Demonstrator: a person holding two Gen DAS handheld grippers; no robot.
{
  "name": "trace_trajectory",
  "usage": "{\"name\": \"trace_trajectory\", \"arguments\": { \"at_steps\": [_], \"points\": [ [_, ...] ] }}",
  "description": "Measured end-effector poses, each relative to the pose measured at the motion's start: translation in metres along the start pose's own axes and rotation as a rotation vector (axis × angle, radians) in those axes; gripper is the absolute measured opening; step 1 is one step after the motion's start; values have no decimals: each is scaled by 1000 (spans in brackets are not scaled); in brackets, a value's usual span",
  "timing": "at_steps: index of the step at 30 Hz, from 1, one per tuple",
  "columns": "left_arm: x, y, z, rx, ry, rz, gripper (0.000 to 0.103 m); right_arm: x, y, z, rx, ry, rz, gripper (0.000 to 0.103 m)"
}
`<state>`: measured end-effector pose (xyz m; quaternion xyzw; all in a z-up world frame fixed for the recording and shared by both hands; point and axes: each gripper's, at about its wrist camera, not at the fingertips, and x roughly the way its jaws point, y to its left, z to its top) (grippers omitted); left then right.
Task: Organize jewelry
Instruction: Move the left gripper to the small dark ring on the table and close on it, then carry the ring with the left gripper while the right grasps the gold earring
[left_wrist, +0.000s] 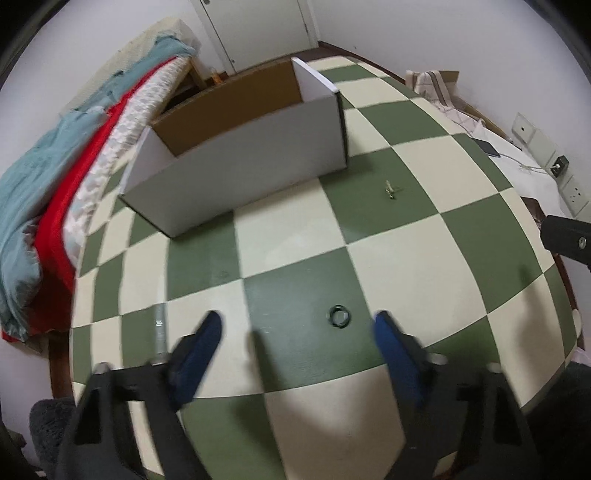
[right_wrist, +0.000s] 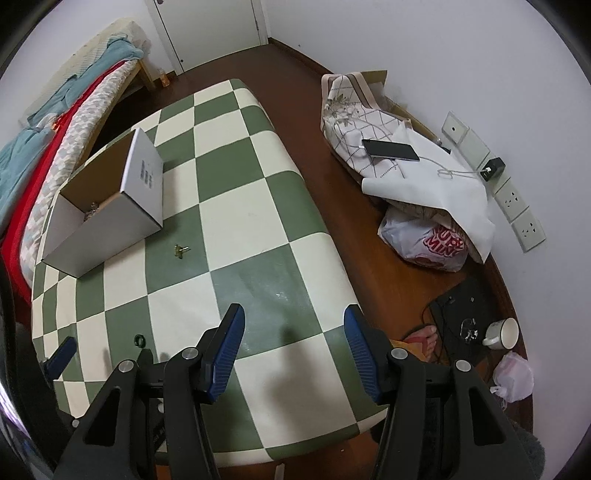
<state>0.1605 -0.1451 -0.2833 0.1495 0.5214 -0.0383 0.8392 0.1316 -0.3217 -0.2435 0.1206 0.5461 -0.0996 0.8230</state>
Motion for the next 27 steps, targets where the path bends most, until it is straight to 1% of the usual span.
{"name": "trace_trajectory", "arguments": {
  "at_steps": [1,2,3,4,5,6,8,10,14,17,23,27],
  "points": [
    [0,-1,0,-3,-10,-14,60,1,0,1,2,2,-1,58],
    [1,-2,0,-2,-13,-21,56,2,-1,1,5,3,-2,58],
    [1,-2,0,-1,-18,-28,54,4,-1,1,8,6,1,58],
    [1,-2,1,-3,-21,-39,47,4,-1,1,9,7,1,58],
    [1,-3,1,-6,-22,-55,39,5,-1,1,8,8,0,58],
    [1,-3,2,-5,-22,-67,34,6,-1,1,7,10,0,58],
    [1,-6,3,2,-21,-78,18,7,0,1,7,14,-1,58],
    [2,-6,5,1,-19,-90,10,9,1,0,4,18,-1,58],
    [2,0,6,-18,-15,-99,9,8,6,2,-5,13,3,58],
    [4,10,4,-33,-11,-86,9,7,13,4,-16,8,9,58],
    [14,51,2,-103,8,-32,9,12,30,11,-48,6,22,58],
    [22,82,2,-159,22,7,9,20,47,16,-65,5,56,58]
  ]
}}
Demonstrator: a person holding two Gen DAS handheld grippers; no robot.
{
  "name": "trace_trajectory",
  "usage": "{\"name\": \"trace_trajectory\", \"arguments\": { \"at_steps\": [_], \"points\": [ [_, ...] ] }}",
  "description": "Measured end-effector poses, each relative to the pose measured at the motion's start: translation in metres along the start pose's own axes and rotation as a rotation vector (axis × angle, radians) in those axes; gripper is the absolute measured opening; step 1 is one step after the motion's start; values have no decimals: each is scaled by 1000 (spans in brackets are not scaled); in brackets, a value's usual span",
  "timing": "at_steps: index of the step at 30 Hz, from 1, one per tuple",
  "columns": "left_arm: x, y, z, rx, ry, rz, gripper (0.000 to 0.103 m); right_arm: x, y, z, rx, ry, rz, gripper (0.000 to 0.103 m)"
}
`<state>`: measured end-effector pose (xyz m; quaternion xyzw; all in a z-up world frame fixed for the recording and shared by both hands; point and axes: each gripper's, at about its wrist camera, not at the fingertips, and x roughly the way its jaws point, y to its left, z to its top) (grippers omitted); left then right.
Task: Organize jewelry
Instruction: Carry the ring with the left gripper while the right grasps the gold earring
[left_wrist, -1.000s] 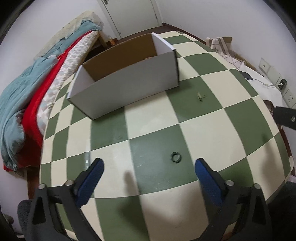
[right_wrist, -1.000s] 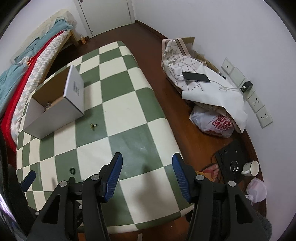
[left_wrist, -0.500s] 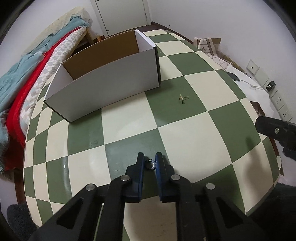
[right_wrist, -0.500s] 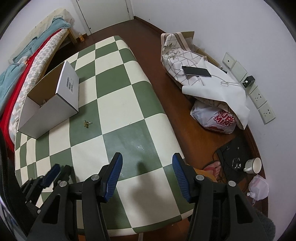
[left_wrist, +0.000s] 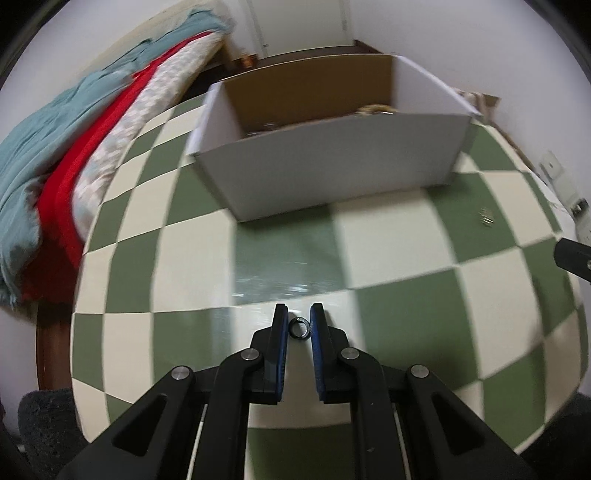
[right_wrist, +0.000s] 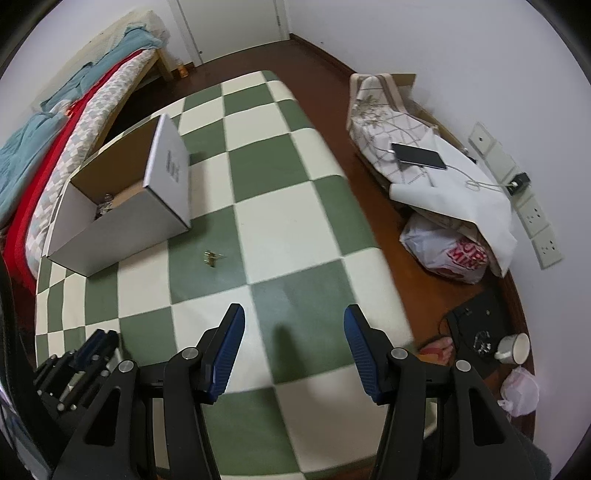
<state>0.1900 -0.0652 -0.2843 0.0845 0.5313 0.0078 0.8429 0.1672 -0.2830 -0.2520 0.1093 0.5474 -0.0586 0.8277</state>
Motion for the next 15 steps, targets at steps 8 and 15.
{"name": "trace_trajectory", "arguments": {
  "at_steps": [8,15],
  "points": [
    [8,33,8,-74,14,19,9,35,31,18,-29,-26,109,58],
    [9,35,9,-86,15,7,9,54,63,19,-152,-68,19,57]
  ]
}}
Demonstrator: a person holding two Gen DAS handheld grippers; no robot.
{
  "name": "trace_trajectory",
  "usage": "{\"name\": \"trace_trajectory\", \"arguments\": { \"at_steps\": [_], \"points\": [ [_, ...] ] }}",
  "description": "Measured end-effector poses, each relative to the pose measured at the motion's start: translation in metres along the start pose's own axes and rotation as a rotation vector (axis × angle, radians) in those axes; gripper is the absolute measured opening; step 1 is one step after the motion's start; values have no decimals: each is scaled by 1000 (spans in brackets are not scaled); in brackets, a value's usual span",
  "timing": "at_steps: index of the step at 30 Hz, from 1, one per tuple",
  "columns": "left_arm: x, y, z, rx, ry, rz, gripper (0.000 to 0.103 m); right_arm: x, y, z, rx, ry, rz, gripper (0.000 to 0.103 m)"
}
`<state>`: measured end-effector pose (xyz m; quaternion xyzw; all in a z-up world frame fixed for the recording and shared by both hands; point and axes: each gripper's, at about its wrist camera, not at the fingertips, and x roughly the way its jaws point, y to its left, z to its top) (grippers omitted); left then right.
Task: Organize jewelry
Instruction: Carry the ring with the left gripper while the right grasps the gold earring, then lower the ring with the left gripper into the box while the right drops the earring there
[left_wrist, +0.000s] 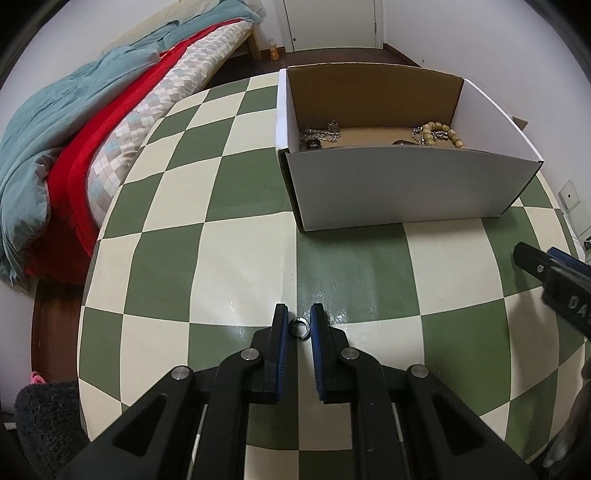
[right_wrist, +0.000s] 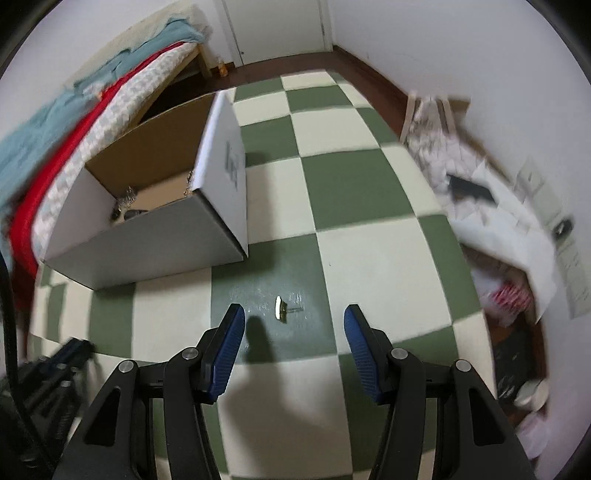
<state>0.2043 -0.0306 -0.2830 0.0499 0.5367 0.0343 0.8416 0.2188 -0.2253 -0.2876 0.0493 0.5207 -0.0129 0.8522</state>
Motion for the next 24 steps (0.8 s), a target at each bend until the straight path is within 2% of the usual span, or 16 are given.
{"name": "trace_trajectory", "arguments": {
  "at_steps": [2,5,6,7,19,24],
  "points": [
    [0,0,0,-3,0,-3,9,1,7,-1,-38,-13,-42,48],
    [0,1,0,-7,1,-8,9,0,11,-2,-61,-26,-61,32],
    [0,1,0,-8,1,-9,9,0,11,-2,-59,-27,-59,21],
    [1,2,1,-9,2,-10,9,0,11,-2,-58,-28,-61,16],
    [0,3,1,-15,-3,-13,9,-3,9,-6,-66,-42,-58,14],
    [-26,7,11,-29,-56,-29,9,-19,6,-9,-47,-66,-32,14]
  ]
}}
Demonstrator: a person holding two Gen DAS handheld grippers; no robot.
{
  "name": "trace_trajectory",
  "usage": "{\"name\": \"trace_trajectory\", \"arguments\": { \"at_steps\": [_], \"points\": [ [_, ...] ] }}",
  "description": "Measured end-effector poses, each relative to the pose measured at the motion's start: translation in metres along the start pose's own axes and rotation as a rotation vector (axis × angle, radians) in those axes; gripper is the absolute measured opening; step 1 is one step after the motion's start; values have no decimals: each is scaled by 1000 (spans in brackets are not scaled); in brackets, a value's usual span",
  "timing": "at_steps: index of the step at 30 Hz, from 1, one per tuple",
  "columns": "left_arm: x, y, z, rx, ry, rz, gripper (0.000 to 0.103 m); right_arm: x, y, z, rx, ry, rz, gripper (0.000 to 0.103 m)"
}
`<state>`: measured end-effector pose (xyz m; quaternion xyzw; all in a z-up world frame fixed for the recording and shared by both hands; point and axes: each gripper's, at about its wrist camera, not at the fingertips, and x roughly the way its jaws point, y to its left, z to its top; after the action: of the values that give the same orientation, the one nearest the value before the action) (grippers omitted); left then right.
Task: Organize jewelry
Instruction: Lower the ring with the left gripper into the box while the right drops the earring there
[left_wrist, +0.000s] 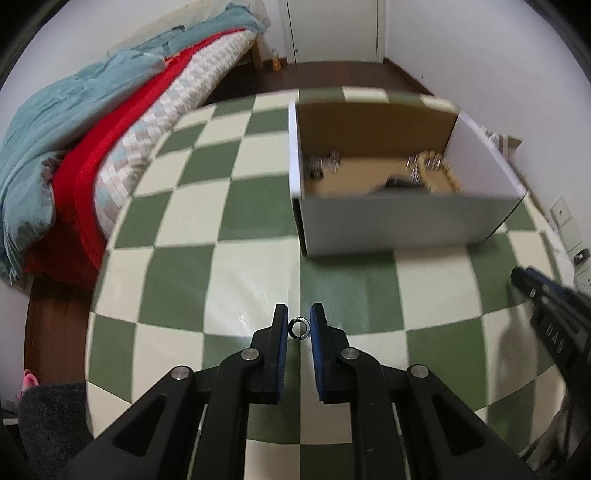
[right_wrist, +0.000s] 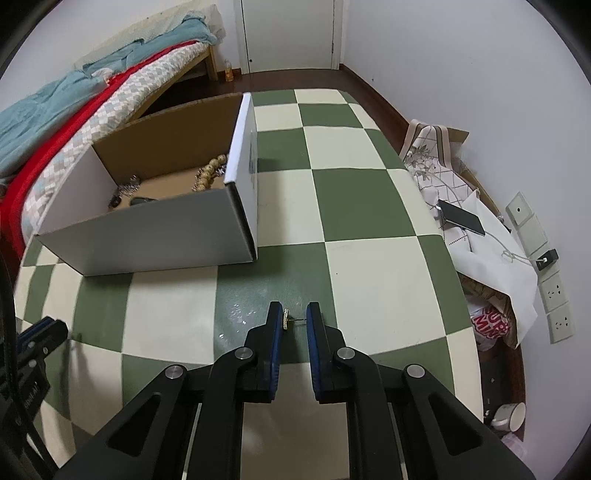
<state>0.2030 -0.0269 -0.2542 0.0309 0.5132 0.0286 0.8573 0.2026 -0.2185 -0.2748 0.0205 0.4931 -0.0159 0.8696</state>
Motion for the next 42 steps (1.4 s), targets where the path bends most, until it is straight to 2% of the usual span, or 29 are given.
{"name": "trace_trajectory", "arguments": {
  "at_steps": [5,9,15,22,29,35,39,40,41,42],
  "points": [
    [-41,5,30,-28,-91,-31,9,-37,-1,11,36,-69,52,14],
    [-61,5,64,-32,-146,-56,9,-69,7,38,37,-138,99,14],
    [-51,7,116,-42,-143,-97,9,-79,27,88,8,-184,129,14],
    [-27,2,153,-9,-112,-102,9,-47,40,127,-4,-134,169,14],
    [-5,1,158,-15,-56,-145,9,-15,42,136,-5,-68,216,14],
    [8,1,158,-36,6,-218,10,2,43,138,-3,-15,273,14],
    [6,8,159,-77,12,-246,14,6,42,139,8,17,310,15],
    [5,9,160,-77,11,-233,27,6,41,139,10,25,312,19],
    [4,11,161,-82,8,-220,58,6,41,139,10,32,309,26],
    [1,14,161,-89,-2,-218,77,6,41,140,13,37,310,48]
  ]
}}
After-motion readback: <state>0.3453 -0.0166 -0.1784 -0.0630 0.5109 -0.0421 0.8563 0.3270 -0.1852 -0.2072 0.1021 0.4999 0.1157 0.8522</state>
